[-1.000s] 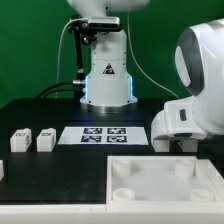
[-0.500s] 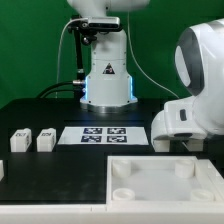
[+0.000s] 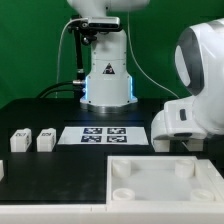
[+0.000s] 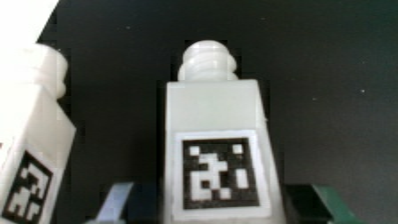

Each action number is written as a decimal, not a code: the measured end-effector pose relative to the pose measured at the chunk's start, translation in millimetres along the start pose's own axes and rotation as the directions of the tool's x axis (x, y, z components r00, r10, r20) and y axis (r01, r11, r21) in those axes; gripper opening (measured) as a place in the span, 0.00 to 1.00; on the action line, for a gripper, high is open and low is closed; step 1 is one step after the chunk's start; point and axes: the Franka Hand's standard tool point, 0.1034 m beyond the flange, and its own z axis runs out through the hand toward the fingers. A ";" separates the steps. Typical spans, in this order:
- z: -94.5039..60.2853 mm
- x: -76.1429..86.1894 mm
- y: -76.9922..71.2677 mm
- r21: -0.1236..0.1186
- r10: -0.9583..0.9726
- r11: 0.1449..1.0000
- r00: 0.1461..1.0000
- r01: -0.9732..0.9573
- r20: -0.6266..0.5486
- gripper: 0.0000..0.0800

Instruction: Assemble one leg

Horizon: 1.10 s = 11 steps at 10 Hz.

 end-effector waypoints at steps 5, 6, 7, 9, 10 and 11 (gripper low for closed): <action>-119.0 -57.4 46.0 0.019 -0.082 0.996 0.994 0.084 -0.067 0.36; -118.8 -64.4 37.4 0.022 -0.033 0.999 0.995 0.035 -0.091 0.36; -123.5 -54.9 36.4 0.024 -0.046 0.998 0.975 0.052 -0.215 0.36; -141.0 -38.3 49.7 0.001 -0.104 0.994 0.920 0.113 -0.378 0.36; -174.3 -31.5 67.1 -0.008 -0.125 0.991 0.878 0.137 -0.463 0.36; -202.6 -26.4 81.6 -0.004 -0.126 0.989 0.843 0.145 -0.522 0.36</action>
Offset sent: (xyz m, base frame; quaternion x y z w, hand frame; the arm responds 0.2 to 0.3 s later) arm 0.0368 -0.0614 0.1000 0.0000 -0.0176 -0.0462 0.9988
